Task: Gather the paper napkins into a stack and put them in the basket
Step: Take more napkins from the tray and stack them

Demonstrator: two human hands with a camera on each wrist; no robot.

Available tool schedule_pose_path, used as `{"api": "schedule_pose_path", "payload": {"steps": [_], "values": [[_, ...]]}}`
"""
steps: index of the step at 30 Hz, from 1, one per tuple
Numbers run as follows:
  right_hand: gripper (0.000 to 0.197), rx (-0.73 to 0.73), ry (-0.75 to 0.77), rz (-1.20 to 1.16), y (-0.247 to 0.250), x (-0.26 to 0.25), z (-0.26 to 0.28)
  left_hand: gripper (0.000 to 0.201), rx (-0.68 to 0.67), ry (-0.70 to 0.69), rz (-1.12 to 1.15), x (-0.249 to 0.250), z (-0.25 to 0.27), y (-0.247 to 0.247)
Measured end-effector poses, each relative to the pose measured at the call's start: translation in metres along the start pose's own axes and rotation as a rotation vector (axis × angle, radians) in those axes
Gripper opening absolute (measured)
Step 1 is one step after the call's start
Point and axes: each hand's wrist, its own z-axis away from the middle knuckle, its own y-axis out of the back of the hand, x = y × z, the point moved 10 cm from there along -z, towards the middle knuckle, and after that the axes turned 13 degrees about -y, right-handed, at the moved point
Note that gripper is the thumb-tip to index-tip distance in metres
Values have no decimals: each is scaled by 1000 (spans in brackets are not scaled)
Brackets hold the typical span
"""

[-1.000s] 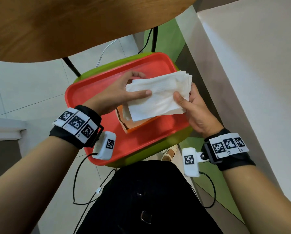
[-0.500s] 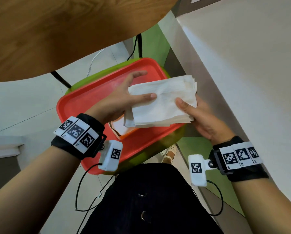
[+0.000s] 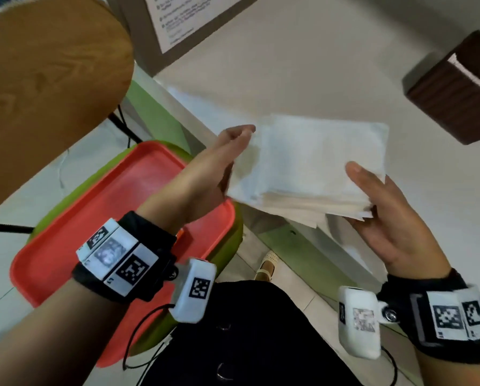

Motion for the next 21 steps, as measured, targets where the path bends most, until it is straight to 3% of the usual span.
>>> {"api": "schedule_pose_path", "payload": {"steps": [3, 9, 14, 18, 21], "values": [[26, 52, 49, -43, 35, -19, 4, 29, -32, -14, -83, 1, -21, -36], [51, 131, 98, -120, 91, -45, 2, 28, 16, -24, -54, -6, -68, -93], [44, 133, 113, -249, 126, -61, -8, 20, 125, -57, 61, -15, -100, -116], [40, 101, 133, -329, 147, -71, -13, 13, 1, -92, -84, -15, -116, -149], [48, 74, 152, -333, 160, -79, -15, 29, -55, -88, -175, -18, -122, -168]]}}
